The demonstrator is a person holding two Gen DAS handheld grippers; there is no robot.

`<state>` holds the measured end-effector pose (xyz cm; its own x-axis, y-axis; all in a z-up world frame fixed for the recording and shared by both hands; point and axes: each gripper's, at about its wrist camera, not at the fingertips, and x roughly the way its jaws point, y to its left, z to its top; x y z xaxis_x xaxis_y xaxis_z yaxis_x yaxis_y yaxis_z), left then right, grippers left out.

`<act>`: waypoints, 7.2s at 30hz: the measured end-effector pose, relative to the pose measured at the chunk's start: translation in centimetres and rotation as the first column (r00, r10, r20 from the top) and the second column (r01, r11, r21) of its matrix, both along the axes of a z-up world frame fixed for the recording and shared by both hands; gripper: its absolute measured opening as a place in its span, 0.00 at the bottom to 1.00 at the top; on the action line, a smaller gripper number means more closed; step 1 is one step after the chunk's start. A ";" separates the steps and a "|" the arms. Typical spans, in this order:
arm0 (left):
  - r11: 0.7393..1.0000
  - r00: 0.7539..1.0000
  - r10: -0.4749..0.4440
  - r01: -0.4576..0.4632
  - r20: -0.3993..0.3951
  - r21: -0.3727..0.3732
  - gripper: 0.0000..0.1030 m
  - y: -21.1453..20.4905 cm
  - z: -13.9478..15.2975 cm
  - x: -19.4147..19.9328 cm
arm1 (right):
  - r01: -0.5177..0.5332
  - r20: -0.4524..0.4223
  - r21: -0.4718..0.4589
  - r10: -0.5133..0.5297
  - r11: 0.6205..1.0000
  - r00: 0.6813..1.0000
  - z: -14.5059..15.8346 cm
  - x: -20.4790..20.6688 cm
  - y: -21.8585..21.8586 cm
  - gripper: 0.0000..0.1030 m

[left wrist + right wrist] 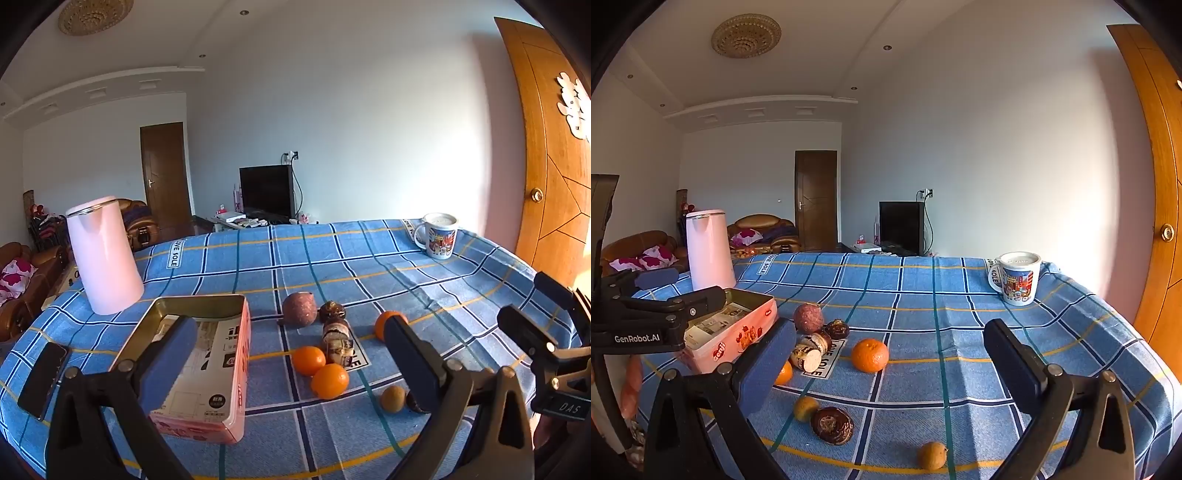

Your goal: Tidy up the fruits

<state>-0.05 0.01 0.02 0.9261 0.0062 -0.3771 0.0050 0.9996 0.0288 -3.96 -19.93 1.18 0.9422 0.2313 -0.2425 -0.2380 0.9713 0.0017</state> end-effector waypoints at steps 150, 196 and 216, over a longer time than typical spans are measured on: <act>0.917 0.898 -0.370 0.394 -0.238 0.062 0.43 -10.3 -9.3 1.9 | -0.084 -0.187 0.016 0.086 0.996 0.979 -8.6 1.2 -4.2 0.27; 0.997 0.998 -0.020 0.015 -0.063 -0.082 0.42 9.6 -2.9 4.7 | -0.460 -0.138 0.013 0.458 0.888 0.878 0.2 6.1 11.2 0.27; 0.987 0.980 0.097 -0.118 -0.175 -0.110 0.42 15.7 -5.4 8.5 | -0.530 -0.332 -0.006 0.498 0.848 0.801 -2.5 12.9 22.4 0.27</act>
